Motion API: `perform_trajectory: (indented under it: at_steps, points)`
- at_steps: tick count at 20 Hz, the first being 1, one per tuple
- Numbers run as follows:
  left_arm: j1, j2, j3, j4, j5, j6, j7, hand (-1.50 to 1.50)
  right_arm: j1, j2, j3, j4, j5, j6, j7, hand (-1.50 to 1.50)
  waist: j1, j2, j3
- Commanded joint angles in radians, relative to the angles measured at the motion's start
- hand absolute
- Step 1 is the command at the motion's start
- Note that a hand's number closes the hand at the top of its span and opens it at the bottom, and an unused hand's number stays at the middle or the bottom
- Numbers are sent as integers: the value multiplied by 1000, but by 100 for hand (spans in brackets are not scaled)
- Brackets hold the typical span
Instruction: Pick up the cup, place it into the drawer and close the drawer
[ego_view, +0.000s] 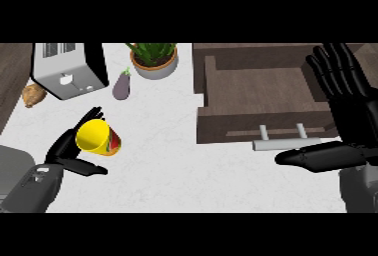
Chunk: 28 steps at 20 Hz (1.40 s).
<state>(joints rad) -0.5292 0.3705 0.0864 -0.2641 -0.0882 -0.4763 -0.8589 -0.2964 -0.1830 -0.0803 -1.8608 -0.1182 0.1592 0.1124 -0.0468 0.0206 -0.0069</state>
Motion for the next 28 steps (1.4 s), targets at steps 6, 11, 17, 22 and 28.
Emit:
perform_trajectory:
  at_steps: [6, 11, 17, 22, 28]
  points:
    - [-40, -1, 5, 49, 1, -115, -141, -150, -9, 3, 6, 8, 6, -3, 10, -150, -7, 3, -1]
    - [-56, -62, -25, 50, -22, -100, -148, -150, -52, -21, -18, 12, -14, 4, 34, -150, -7, 2, -1]
    - [-50, -97, -38, 53, -9, -220, -140, 150, -29, -4, 1, 13, -4, 8, 8, -150, -8, 4, -2]
    - [-40, -105, -27, -22, -3, -79, -270, 150, -35, -25, -27, 22, -1, 1, 22, -150, -4, 2, -2]
    - [-45, -130, 50, -22, 41, 150, -324, 150, 0, -31, -25, 7, -13, 25, 13, -150, -4, -1, 0]
